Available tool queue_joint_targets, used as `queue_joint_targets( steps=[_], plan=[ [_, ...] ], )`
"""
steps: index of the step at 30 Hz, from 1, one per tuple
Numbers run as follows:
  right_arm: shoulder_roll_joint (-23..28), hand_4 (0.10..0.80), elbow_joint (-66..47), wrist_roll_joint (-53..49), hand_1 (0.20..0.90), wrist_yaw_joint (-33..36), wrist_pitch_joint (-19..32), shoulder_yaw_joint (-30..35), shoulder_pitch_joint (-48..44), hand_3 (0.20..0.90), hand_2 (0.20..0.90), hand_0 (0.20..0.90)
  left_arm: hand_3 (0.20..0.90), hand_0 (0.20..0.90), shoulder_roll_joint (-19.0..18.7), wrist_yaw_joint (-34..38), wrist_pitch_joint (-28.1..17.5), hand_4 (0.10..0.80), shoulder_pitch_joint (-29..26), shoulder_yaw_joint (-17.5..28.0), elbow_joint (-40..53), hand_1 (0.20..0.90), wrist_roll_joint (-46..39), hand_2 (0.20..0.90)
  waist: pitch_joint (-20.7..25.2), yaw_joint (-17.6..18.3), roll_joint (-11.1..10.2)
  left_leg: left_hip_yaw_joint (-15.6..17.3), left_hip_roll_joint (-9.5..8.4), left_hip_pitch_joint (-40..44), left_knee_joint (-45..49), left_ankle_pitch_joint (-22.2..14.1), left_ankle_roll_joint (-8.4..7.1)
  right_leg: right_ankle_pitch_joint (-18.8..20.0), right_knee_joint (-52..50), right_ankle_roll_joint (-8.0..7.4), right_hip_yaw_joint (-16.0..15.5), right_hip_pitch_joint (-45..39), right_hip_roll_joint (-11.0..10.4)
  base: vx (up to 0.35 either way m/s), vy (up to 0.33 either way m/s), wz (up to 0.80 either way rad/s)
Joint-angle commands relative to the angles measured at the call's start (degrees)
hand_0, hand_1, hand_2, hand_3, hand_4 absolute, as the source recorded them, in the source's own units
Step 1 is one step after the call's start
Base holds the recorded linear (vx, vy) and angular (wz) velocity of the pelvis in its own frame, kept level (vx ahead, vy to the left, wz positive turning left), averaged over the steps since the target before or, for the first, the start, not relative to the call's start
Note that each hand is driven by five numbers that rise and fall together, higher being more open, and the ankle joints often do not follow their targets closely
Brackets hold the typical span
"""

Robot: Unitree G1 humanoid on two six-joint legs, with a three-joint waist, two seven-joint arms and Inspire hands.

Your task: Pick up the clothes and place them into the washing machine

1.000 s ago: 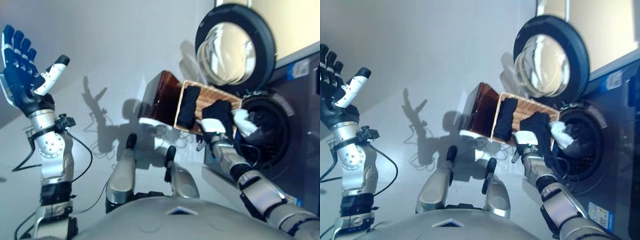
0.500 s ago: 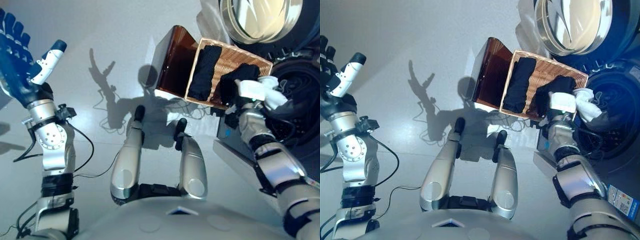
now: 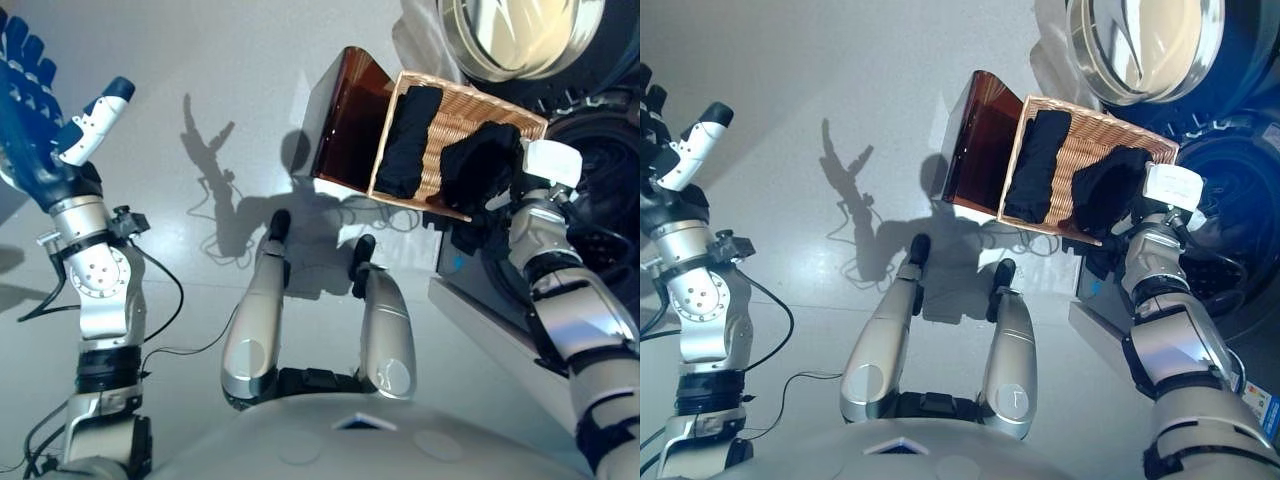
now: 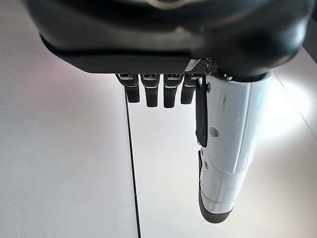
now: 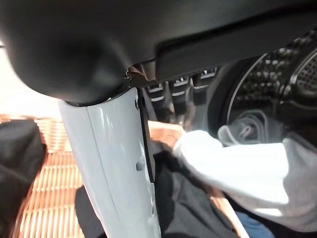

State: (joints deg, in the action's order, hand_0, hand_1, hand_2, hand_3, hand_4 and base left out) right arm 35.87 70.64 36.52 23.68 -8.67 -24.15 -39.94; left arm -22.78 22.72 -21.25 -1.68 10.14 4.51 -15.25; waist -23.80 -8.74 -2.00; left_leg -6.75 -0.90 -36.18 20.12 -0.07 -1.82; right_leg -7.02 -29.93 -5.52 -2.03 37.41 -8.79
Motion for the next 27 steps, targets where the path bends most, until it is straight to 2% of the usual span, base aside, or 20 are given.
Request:
queue_joint_targets(
  steps=[1, 6, 7, 8, 10, 21, 22, 23, 27],
  plan=[
    [5.67, 0.800, 1.89, -1.18, 0.900, 2.91, -2.05, -1.03, -1.25, 0.900, 0.900, 0.900, 0.900, 0.900, -1.42, 2.11, -4.87, 0.800, 0.46, 2.50, 8.09, 0.900, 2.38, 0.900, 3.88, 0.88, 2.22, 0.06, -2.05, -2.42, 4.44, -5.64, 0.03, 1.01, 1.35, 1.75, -1.29, 2.47, 2.56, -0.070, -0.043, 0.03],
    [7.25, 0.800, 3.21, -2.03, 0.900, 3.22, -2.18, -1.65, -3.29, 0.900, 0.900, 0.900, 0.900, 0.900, -1.05, 2.81, -5.01, 0.800, 0.26, 3.33, 9.12, 0.900, 2.35, 0.900, 3.27, 0.65, 3.05, -0.32, -2.16, -7.37, 6.63, -5.25, -0.62, 0.06, -1.62, 1.98, -1.61, 6.96, 2.46, -0.045, -0.039, 0.04],
    [7.47, 0.800, 3.40, -2.35, 0.900, 3.11, -2.20, -1.68, -3.81, 0.900, 0.900, 0.900, 0.900, 0.900, -1.05, 2.99, -5.04, 0.800, 0.25, 3.51, 9.22, 0.900, 2.28, 0.900, 3.26, 0.57, 3.26, -0.45, -2.14, -7.43, 7.46, -7.02, -0.80, -1.85, -2.99, 1.71, -1.35, 7.12, 2.50, -0.059, -0.032, 0.08],
    [7.78, 0.800, 3.83, -2.70, 0.900, 3.21, -2.23, -1.90, -4.32, 0.900, 0.900, 0.900, 0.900, 0.900, -0.90, 3.12, -5.08, 0.800, 0.33, 3.58, 9.27, 0.900, 2.10, 0.900, 2.78, 0.50, 3.49, -0.20, -2.22, -9.21, 8.29, -5.56, -0.84, -0.63, -3.57, 2.05, -1.67, 8.69, 2.21, 0.047, -0.031, 0.12],
    [8.58, 0.800, 4.90, -3.31, 0.900, 2.91, -2.29, -2.25, -5.58, 0.900, 0.900, 0.900, 0.900, 0.900, -0.76, 3.35, -4.92, 0.800, 0.58, 3.70, 9.54, 0.900, 2.03, 0.900, 2.88, 0.35, 4.00, -0.48, -2.32, -10.96, 11.27, -8.21, -0.91, -3.22, -7.01, 1.94, -1.27, 10.55, 2.23, 0.000, -0.018, 0.17],
    [10.87, 0.800, 7.66, -4.40, 0.900, 2.16, -2.67, -3.78, -7.94, 0.900, 0.900, 0.900, 0.900, 0.900, -0.82, 5.53, -4.34, 0.800, 0.07, 4.78, 9.54, 0.900, 2.52, 0.900, 2.50, 0.21, 5.51, -0.38, -2.30, -19.27, 20.80, -11.52, -1.04, -7.18, -16.81, 2.96, -1.02, 18.65, 2.05, -0.023, -0.005, 0.04],
    [10.86, 0.531, 7.51, -4.44, 0.524, 2.33, -2.76, -3.82, -8.16, 0.524, 0.524, 0.524, 0.900, 0.900, -0.66, 5.78, -4.24, 0.800, 0.20, 4.99, 9.45, 0.900, 2.46, 0.900, 2.52, 0.24, 5.59, -0.39, -2.22, -19.98, 21.82, -11.83, -0.94, -7.64, -17.84, 3.14, -1.03, 19.50, 2.17, 0.000, 0.000, 0.00],
    [10.79, 0.300, 7.22, -4.35, 0.200, 2.37, -2.66, -3.90, -7.85, 0.200, 0.200, 0.200, 0.900, 0.900, -0.54, 6.08, -4.19, 0.800, 0.21, 5.15, 9.44, 0.900, 2.58, 0.900, 2.52, 0.30, 5.65, -0.33, -2.30, -20.30, 22.17, -11.97, -0.88, -7.74, -18.36, 3.16, -1.03, 19.91, 2.24, 0.000, 0.000, 0.00],
    [10.85, 0.300, 5.83, -3.80, 0.200, 2.13, -3.09, -4.57, -9.72, 0.200, 0.200, 0.200, 0.900, 0.900, -0.64, 6.27, -4.31, 0.800, -0.51, 4.67, 9.58, 0.900, 2.70, 0.900, 2.94, 0.49, 5.64, -0.39, -2.45, -20.79, 22.36, -12.14, -0.79, -8.25, -18.84, 3.40, -1.08, 20.69, 2.51, 0.000, 0.000, 0.00]
  ],
)
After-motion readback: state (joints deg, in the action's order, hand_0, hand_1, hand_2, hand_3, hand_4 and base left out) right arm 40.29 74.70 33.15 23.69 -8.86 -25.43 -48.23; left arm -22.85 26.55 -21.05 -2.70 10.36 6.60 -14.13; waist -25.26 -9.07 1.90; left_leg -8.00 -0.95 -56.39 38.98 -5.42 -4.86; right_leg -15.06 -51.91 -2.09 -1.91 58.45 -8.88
